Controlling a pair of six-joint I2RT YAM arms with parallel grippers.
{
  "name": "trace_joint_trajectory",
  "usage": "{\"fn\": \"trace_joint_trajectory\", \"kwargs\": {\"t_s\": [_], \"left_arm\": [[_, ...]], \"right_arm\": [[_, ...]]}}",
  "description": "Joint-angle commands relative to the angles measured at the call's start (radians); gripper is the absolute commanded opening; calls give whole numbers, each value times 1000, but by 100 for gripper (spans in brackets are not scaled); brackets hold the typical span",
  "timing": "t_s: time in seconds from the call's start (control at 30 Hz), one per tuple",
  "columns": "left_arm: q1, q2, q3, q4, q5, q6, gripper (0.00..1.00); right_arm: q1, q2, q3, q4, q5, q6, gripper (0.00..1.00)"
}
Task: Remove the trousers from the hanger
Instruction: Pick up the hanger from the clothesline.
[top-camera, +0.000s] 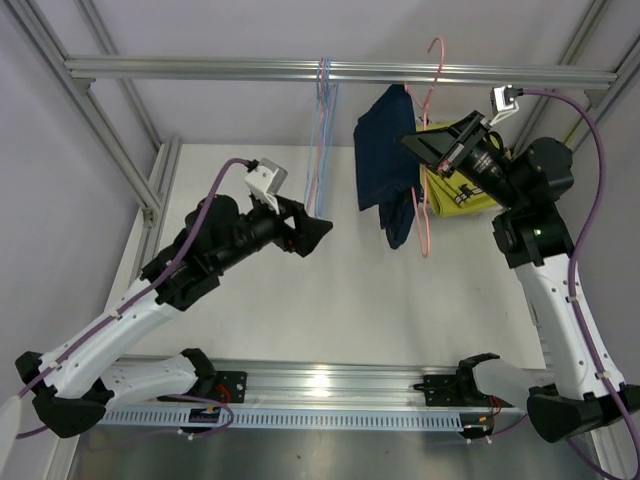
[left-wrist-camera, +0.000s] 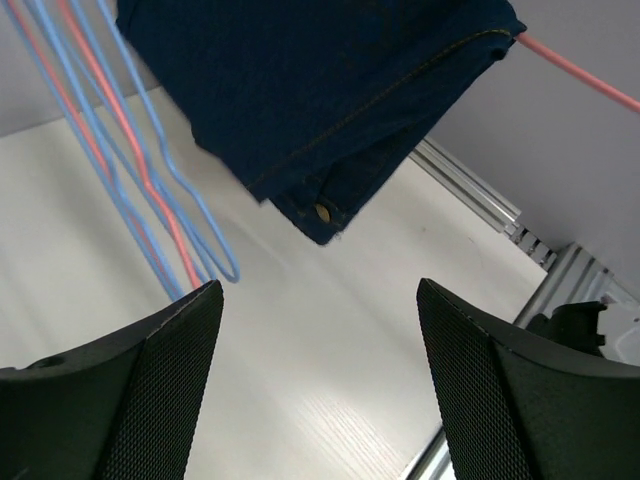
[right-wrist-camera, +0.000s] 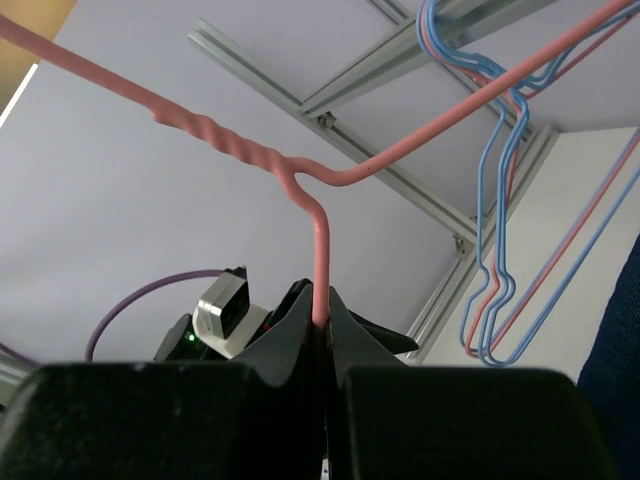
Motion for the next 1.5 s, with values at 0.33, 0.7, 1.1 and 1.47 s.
{"fn": "trace_joint_trajectory", "kwargs": {"t_s": [0.33,0.7,1.1,1.47], "left_arm": [[-241,-78,-158,273,-477,211,86],[-367,-68,-222,384,-654,324,91],[-493,-92,-347,631,-769,499,98],[-563,-52,-395,749,-819,567,99]], "right_arm": [[166,-149,-51,59,322,-139,0],[427,-183,-85,-27,633,-269,0],[539,-180,-123,-8,776,-260,0],[584,-195,-156,36,824,-231,0]]}}
